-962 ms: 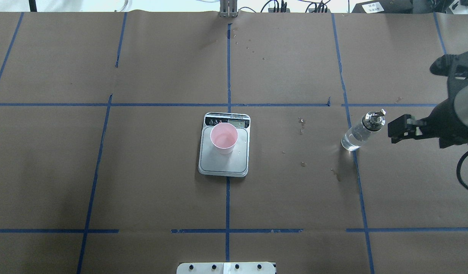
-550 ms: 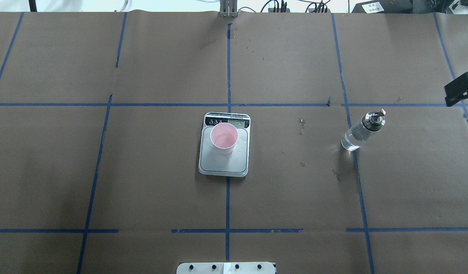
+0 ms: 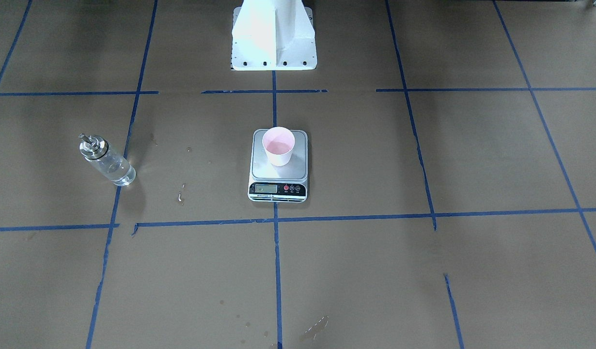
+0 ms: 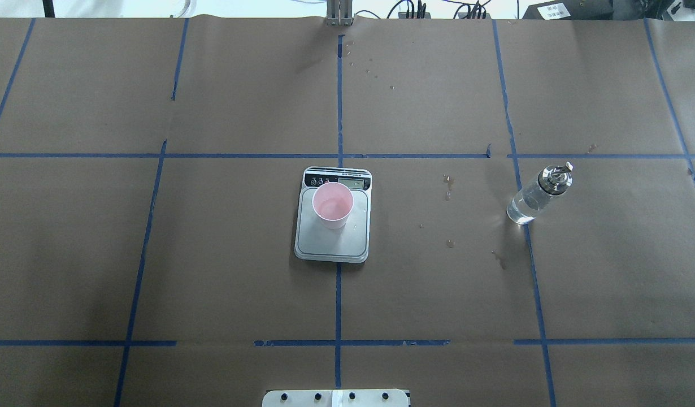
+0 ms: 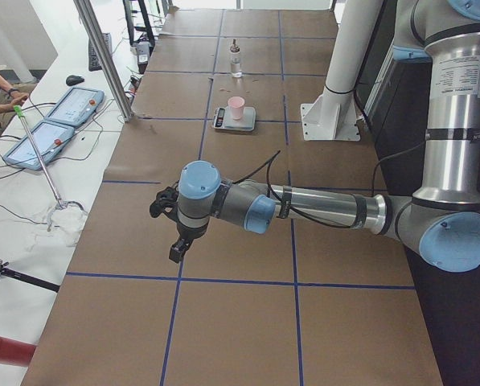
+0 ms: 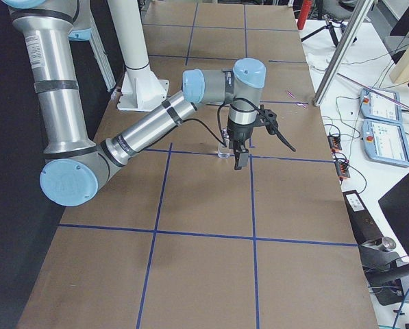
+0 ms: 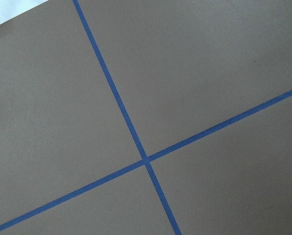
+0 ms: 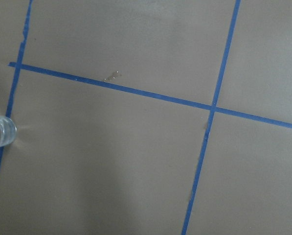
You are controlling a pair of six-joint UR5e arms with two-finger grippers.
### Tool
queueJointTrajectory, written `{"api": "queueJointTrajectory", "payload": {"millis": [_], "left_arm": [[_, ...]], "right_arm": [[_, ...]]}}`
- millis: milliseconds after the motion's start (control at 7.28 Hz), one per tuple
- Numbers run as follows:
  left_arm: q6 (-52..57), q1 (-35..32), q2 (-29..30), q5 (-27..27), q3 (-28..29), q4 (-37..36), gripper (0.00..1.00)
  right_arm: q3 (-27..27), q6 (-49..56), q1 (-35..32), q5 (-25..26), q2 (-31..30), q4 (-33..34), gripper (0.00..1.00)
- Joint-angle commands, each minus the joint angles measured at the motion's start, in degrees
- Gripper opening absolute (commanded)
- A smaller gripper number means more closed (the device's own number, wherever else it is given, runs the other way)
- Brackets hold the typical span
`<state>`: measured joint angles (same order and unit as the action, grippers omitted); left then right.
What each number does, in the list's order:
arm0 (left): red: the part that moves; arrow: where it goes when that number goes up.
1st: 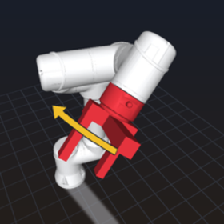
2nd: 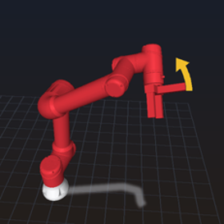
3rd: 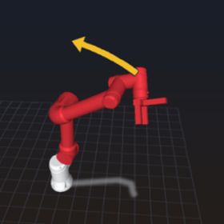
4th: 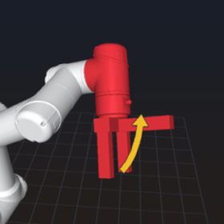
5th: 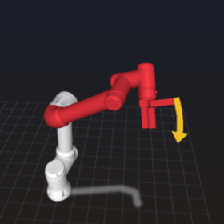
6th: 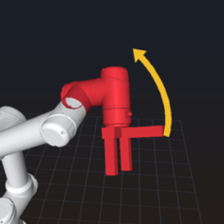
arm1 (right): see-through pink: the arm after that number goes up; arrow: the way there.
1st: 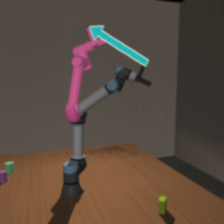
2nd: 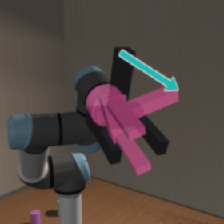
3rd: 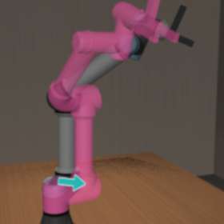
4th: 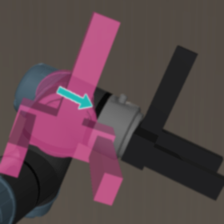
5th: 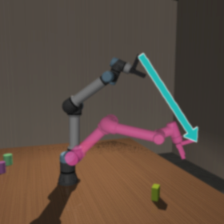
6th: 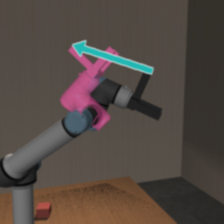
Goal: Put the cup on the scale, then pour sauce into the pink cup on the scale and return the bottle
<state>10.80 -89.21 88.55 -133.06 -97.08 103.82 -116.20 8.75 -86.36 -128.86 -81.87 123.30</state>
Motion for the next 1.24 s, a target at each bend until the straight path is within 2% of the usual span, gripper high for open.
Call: {"api": "queueJointTrajectory", "payload": {"millis": [0,137,275,550,962,1100], "left_arm": [[0.0,0.0,-0.2,0.0,0.7,-0.1,1.00],[0.1,0.0,-1.8,-0.1,0.7,0.1,1.00],[0.1,0.0,-2.2,-0.1,0.7,0.0,1.00],[0.1,0.1,-4.0,0.6,1.2,0.2,1.00],[-0.2,0.1,-3.8,0.5,0.9,-2.4,1.00],[-0.2,0.1,-3.7,0.6,1.0,-3.4,1.00]], "right_arm": [[5.5,6.1,-4.3,-4.6,-5.5,-7.0,1.00],[7.7,5.7,-4.3,-4.4,-9.1,-17.2,1.00],[10.3,5.5,-4.3,-3.9,-10.7,-21.9,1.00],[16.6,5.5,-4.3,-3.9,-10.9,-22.1,1.00],[17.5,4.6,-4.3,-3.9,-11.0,-22.2,1.00],[18.7,3.2,-4.3,-4.1,-11.1,-26.0,1.00]]}}
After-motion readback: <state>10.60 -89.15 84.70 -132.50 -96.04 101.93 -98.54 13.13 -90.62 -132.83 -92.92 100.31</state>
